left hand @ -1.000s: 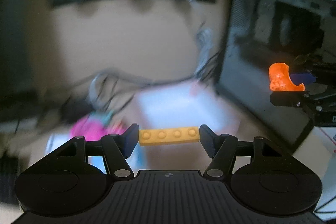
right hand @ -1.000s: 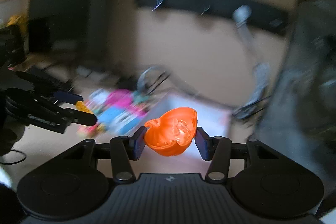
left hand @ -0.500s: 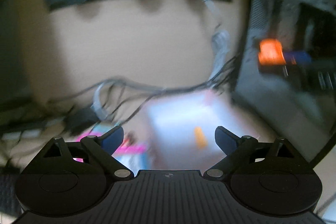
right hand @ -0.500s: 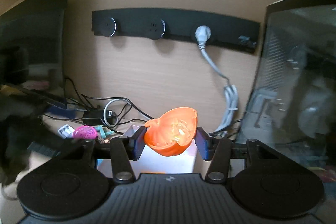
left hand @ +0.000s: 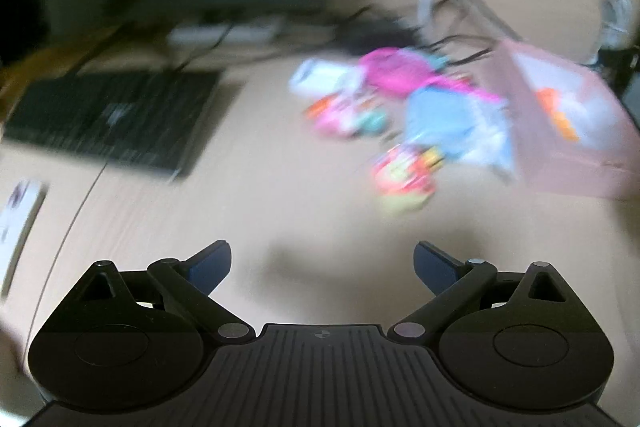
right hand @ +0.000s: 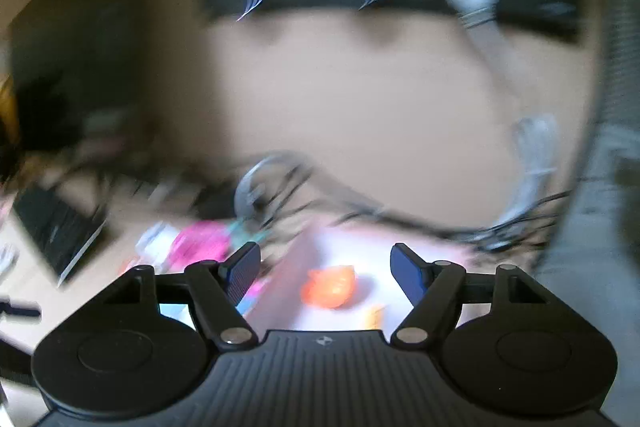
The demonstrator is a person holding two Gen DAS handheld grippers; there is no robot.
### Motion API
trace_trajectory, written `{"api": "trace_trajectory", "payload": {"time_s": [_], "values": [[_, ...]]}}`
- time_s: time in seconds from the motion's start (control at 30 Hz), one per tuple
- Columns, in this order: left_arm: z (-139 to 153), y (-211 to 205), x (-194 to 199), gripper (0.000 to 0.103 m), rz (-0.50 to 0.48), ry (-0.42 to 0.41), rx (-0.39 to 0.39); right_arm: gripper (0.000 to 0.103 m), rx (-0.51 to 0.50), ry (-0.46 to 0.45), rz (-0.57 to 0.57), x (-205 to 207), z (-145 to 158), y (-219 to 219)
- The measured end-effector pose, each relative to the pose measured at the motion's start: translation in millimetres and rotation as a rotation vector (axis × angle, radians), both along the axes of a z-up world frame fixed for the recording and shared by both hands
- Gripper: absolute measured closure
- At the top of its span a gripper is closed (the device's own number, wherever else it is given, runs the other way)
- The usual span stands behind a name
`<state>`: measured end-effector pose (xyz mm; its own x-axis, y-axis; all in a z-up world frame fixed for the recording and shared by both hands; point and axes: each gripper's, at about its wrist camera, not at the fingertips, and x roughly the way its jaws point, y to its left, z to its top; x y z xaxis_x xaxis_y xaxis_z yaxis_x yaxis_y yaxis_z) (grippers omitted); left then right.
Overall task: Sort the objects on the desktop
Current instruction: 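Move the left tool to the pink strainer while the right tool approaches the doll keychain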
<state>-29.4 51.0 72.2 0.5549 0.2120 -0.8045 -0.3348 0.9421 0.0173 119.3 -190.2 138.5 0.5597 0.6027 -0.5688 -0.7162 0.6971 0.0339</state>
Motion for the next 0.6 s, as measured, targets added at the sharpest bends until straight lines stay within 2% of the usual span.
{"api": "trace_trajectory", "payload": {"time_s": [0.1,0.2,0.27,0.33,0.4,0.43,0.53,0.57,0.6], "values": [[-4,15,-23,0.002,0.053,0.019,0.001,0.03,-0.063,0.001,0.114,-15,-25,48],[0,25,-44,0.002,0.079,0.015,0.014,0.024,-0.134,-0.047,0.198,-17,-43,96],[3,29,-55,0.002,0.088,0.006,0.007,0.023,-0.15,0.007,0.192,-2,-55,121],[5,31,-64,0.002,0.088,-0.005,-0.012,0.023,-0.134,0.112,0.153,11,-69,137],[4,31,-66,0.002,0.068,-0.013,-0.034,0.023,-0.102,0.221,0.126,10,-79,142],[2,30,-66,0.002,0.057,-0.014,-0.042,0.022,-0.071,0.23,0.122,-2,-81,140],[-5,28,-56,0.002,0.027,-0.005,-0.066,0.022,-0.023,0.311,0.263,-27,-76,139],[-7,26,-53,0.002,0.016,-0.004,-0.068,0.023,-0.01,0.315,0.308,-35,-70,137],[-9,25,-50,0.002,0.006,-0.007,-0.07,0.026,-0.012,0.263,0.316,-41,-62,134]]}}
